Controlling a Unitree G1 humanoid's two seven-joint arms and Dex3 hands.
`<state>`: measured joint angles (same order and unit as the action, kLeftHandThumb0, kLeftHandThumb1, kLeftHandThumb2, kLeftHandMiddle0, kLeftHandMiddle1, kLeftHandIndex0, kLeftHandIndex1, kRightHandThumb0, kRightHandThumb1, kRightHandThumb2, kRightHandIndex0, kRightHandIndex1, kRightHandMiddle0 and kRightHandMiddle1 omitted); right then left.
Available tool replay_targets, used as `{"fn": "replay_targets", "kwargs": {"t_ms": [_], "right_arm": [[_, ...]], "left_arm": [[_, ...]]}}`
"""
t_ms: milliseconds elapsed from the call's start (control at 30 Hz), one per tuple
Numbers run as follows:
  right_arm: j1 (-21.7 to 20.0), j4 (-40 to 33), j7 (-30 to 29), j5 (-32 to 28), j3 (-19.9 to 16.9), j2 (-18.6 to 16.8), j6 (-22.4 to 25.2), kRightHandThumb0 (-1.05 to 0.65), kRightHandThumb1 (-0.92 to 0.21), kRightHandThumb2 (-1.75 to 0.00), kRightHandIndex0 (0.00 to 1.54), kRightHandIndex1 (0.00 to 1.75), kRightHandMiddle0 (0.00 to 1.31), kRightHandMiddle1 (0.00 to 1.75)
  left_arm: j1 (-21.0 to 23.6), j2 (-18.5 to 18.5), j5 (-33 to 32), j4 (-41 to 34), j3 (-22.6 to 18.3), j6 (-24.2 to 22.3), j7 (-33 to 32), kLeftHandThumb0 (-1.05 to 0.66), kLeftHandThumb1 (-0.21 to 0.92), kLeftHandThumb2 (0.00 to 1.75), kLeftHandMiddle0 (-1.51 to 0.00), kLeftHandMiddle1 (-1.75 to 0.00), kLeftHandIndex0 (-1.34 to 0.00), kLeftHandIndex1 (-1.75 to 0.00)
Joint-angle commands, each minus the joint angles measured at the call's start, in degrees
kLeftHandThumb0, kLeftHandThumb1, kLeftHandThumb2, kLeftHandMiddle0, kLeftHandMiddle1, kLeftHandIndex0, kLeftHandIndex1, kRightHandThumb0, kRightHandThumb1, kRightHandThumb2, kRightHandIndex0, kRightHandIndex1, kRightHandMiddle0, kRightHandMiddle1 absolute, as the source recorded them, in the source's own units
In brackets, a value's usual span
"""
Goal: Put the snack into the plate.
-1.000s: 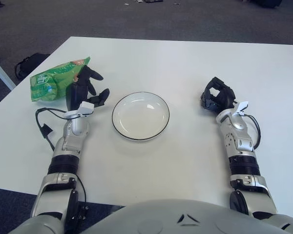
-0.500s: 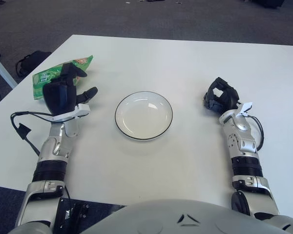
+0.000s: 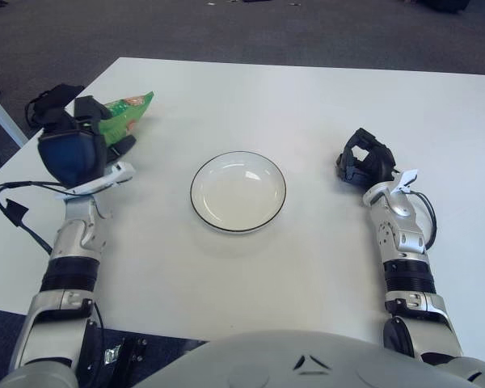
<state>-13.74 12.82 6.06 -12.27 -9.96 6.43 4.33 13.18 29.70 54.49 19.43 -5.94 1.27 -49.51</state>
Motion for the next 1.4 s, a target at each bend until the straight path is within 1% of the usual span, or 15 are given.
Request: {"fn": "replay_targets", "kwargs": {"t_ms": [0, 33, 167, 200, 267, 333, 367, 400, 500, 633, 700, 867, 967, 1133, 1367], "right_arm": [[4.3, 2.5, 0.1, -0.1, 0.2, -0.8, 3.5, -0.50, -0.27, -1.37, 1.27, 1.75, 0.65, 1.75], [4.4, 2.4, 0.1, -0.1, 0.3, -0.8, 3.5, -0.49, -0.27, -1.37, 1.27, 1.75, 0.65, 1.75], [4.4, 2.4, 0.1, 0.1, 0.4, -0.8, 3.5, -0.49, -0.27, -1.37, 1.27, 1.75, 0.65, 1.75], [4.5, 2.3, 0.0, 0.1, 0.4, -0.7, 3.6, -0.49, -0.27, -1.37, 1.27, 1.75, 0.65, 1.75], [4.5, 2.1, 0.0, 0.2, 0.5, -0.7, 3.7, -0.49, -0.27, -1.37, 1.27, 1.75, 0.65, 1.75], [4.5, 2.1, 0.0, 0.3, 0.6, -0.6, 3.8, -0.49, -0.27, -1.37, 1.27, 1.75, 0.65, 1.75], [4.5, 2.2, 0.0, 0.4, 0.7, -0.6, 3.7, -0.49, -0.27, -1.37, 1.27, 1.75, 0.65, 1.75], [4.5, 2.2, 0.0, 0.4, 0.7, -0.5, 3.7, -0.49, -0.27, -1.37, 1.27, 1.75, 0.65, 1.75], [4.5, 2.2, 0.1, 0.5, 0.9, -0.4, 3.6, -0.49, -0.27, -1.37, 1.27, 1.75, 0.65, 1.75], [4.4, 2.5, 0.2, 0.7, 1.0, -0.2, 3.4, -0.49, -0.27, -1.37, 1.27, 1.75, 0.65, 1.75], [4.3, 2.7, 0.3, 0.8, 1.1, -0.1, 3.3, -0.49, -0.27, -1.37, 1.27, 1.75, 0.65, 1.75], [4.2, 3.0, 0.6, 0.9, 1.1, 0.0, 3.0, -0.49, -0.27, -1.37, 1.27, 1.75, 0.65, 1.75], [4.1, 3.3, 1.1, 0.9, 1.1, 0.2, 2.5, -0.49, -0.27, -1.37, 1.27, 1.75, 0.65, 1.75], [4.0, 3.8, 1.7, 1.3, 1.3, 0.5, 1.8, -0.49, -0.27, -1.37, 1.28, 1.75, 0.65, 1.75], [4.1, 4.0, 2.4, 1.9, 1.7, 1.0, 1.3, -0.49, -0.28, -1.36, 1.27, 1.75, 0.65, 1.75]], "left_arm": [[0.5, 0.9, 0.3, -0.1, 1.3, -3.2, 1.3, -0.68, 0.88, 0.72, -0.18, -1.14, -0.08, -1.42], [0.4, 1.0, 0.2, -0.2, 1.5, -3.7, 1.5, -0.72, 0.90, 0.73, -0.15, -1.10, -0.05, -1.38], [0.5, 1.6, -0.2, 0.1, 2.2, -6.1, 2.4, -0.79, 0.91, 0.76, -0.08, -0.97, -0.01, -1.25], [0.6, 1.8, -0.3, 0.5, 2.2, -6.7, 2.7, -0.82, 0.92, 0.78, -0.05, -0.86, -0.01, -1.15], [1.0, 2.1, -0.4, 1.6, 2.6, -7.7, 2.8, -0.84, 0.92, 0.81, -0.02, -0.76, 0.00, -1.04], [3.4, 2.8, -0.5, 6.5, 3.5, -8.2, 2.2, -0.88, 0.92, 0.85, -0.01, -0.62, 0.00, -0.91], [5.0, 3.2, -0.5, 9.4, 4.1, -8.6, 2.2, -0.89, 0.92, 0.86, -0.01, -0.59, 0.00, -0.89], [6.1, 3.5, -0.5, 11.4, 4.5, -8.9, 2.1, -0.92, 0.92, 0.89, 0.00, -0.50, 0.00, -0.82], [8.9, 4.4, -1.1, 16.4, 6.0, -9.7, 3.2, -0.96, 0.92, 0.92, 0.00, -0.36, 0.00, -0.71], [12.6, 5.7, -2.8, 24.4, 8.0, -8.4, 4.0, -1.03, 0.92, 0.93, 0.00, -0.12, 0.00, -0.57], [13.9, 6.2, -3.6, 27.0, 8.9, -7.8, 4.0, -1.04, 0.92, 0.93, 0.00, -0.06, 0.00, -0.51], [18.4, 6.7, -6.2, 35.0, 11.2, -4.8, 5.2, -1.05, 0.92, 0.89, 0.00, -0.01, 0.00, -0.42], [21.2, 6.6, -8.0, 39.8, 12.6, -2.6, 7.6, -1.05, 0.92, 0.85, 0.00, 0.00, 0.00, -0.36], [24.0, 6.0, -10.4, 42.8, 14.8, -1.5, 12.4, -1.05, 0.92, 0.79, 0.00, 0.00, 0.00, -0.21], [27.0, 4.8, -13.5, 47.4, 17.3, 1.6, 18.3, -1.05, 0.92, 0.70, 0.00, 0.00, 0.00, -0.14]]}}
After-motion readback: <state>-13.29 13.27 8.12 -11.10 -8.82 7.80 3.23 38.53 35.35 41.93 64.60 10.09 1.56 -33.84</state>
